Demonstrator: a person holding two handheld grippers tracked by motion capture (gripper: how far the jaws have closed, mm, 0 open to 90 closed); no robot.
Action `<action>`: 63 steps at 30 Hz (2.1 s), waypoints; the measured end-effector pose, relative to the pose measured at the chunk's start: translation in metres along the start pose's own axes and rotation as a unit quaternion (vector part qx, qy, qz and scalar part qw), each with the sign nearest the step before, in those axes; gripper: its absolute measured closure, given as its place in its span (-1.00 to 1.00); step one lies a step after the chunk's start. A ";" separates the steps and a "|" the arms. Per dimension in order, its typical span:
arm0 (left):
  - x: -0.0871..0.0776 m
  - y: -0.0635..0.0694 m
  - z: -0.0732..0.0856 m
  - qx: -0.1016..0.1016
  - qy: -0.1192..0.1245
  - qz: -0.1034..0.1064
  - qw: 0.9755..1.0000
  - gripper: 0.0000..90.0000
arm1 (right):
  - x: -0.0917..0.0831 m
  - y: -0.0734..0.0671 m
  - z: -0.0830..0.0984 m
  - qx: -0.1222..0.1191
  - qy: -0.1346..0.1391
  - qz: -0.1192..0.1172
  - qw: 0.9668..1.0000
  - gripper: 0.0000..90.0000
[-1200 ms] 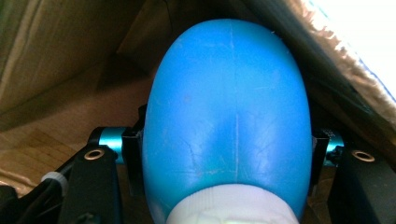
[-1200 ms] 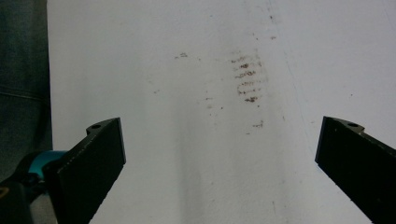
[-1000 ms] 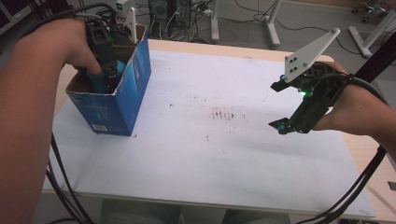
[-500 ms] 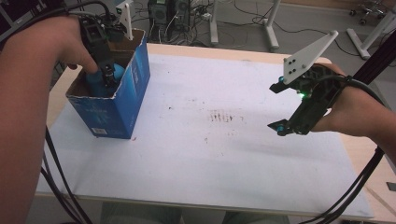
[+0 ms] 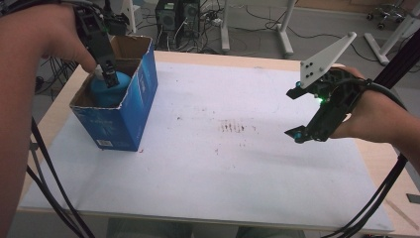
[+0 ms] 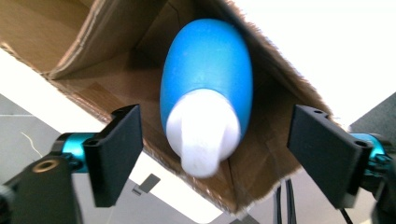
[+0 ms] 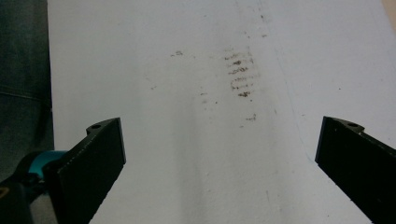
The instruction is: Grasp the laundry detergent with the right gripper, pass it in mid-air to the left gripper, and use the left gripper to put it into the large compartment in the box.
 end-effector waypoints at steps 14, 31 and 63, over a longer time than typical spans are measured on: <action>-0.016 0.055 -0.031 0.131 0.000 0.034 0.991 -0.86 | 0.001 0.014 0.004 -0.017 -0.026 -0.007 0.999 -0.99; 0.005 0.092 -0.074 0.232 -0.022 0.071 0.970 -0.96 | 0.019 0.028 0.020 -0.053 -0.117 -0.022 0.992 -0.99; 0.023 0.101 -0.093 0.272 -0.043 0.068 0.959 -0.96 | 0.041 0.037 0.030 -0.078 -0.161 -0.031 0.983 -0.98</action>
Point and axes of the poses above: each handheld gripper's, and its own axes: x roughly forward along the jaws, z roughly out of its underside, y roughly to its right, the point moved 9 cm from there along x, roughly forward along the jaws, and after that the axes turned 15 degrees about z, right-handed, at the moved point
